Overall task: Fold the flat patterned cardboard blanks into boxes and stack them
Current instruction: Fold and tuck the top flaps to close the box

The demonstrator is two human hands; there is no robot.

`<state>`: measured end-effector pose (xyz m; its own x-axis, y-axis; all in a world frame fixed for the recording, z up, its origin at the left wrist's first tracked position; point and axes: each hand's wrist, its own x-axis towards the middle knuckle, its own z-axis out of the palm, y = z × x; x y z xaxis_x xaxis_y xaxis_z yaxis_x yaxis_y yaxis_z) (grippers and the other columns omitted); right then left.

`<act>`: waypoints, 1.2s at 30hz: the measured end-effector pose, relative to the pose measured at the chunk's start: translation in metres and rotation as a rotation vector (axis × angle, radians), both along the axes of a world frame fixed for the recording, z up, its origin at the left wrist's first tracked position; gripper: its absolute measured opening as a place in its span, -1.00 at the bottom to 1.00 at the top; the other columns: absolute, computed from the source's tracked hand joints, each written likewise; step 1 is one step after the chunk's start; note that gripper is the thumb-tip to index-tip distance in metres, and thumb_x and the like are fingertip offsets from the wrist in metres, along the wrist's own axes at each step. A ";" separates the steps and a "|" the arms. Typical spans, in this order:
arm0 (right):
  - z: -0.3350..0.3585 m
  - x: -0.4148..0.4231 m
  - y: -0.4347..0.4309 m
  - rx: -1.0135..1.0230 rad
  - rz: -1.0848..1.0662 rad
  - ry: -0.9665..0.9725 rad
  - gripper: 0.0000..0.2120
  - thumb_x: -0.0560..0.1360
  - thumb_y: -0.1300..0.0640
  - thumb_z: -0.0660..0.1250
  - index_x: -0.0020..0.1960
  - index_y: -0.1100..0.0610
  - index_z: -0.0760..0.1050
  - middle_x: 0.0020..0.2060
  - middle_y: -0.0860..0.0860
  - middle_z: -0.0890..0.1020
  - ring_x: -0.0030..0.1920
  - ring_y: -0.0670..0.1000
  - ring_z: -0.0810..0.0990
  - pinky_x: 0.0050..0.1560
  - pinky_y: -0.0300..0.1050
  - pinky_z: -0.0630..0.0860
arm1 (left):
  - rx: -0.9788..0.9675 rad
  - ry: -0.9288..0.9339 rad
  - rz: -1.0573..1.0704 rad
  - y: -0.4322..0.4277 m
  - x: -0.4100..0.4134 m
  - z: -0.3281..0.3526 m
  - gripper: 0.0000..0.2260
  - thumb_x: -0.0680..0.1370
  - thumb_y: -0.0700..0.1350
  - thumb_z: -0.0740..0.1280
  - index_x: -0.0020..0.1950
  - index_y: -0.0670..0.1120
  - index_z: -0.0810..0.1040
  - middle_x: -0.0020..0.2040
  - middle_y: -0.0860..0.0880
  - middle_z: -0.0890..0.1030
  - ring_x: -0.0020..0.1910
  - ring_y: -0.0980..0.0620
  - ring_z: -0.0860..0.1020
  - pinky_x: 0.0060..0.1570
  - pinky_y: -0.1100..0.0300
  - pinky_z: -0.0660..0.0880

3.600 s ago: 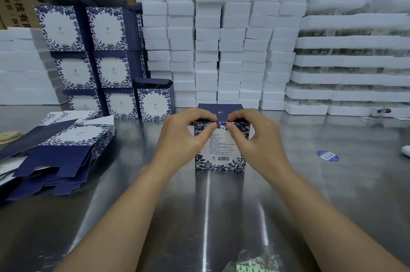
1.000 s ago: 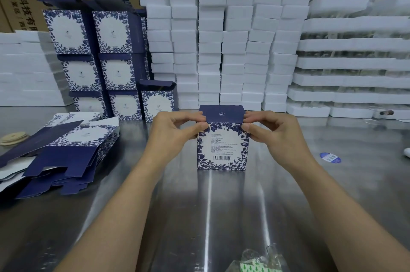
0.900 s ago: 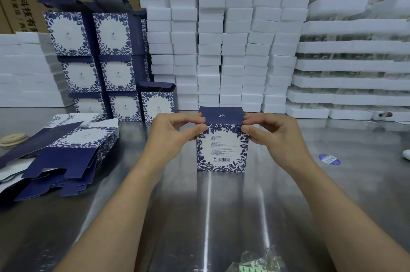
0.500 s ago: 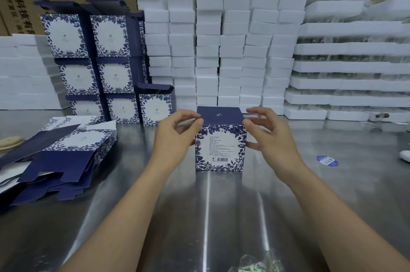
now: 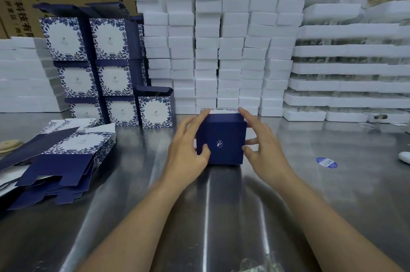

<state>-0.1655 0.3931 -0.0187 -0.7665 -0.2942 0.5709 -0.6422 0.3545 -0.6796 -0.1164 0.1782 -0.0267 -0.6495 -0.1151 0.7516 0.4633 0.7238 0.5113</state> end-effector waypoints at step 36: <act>0.008 -0.002 -0.027 -0.082 -0.068 0.204 -0.90 0.59 0.08 0.46 0.04 -0.12 0.66 0.14 -0.20 0.59 0.26 -0.14 0.52 0.27 -0.35 0.34 | 0.009 0.105 0.112 0.022 -0.005 0.010 -0.94 0.60 0.04 0.47 0.06 0.17 0.69 0.32 0.25 0.48 0.26 0.24 0.53 0.12 0.22 0.48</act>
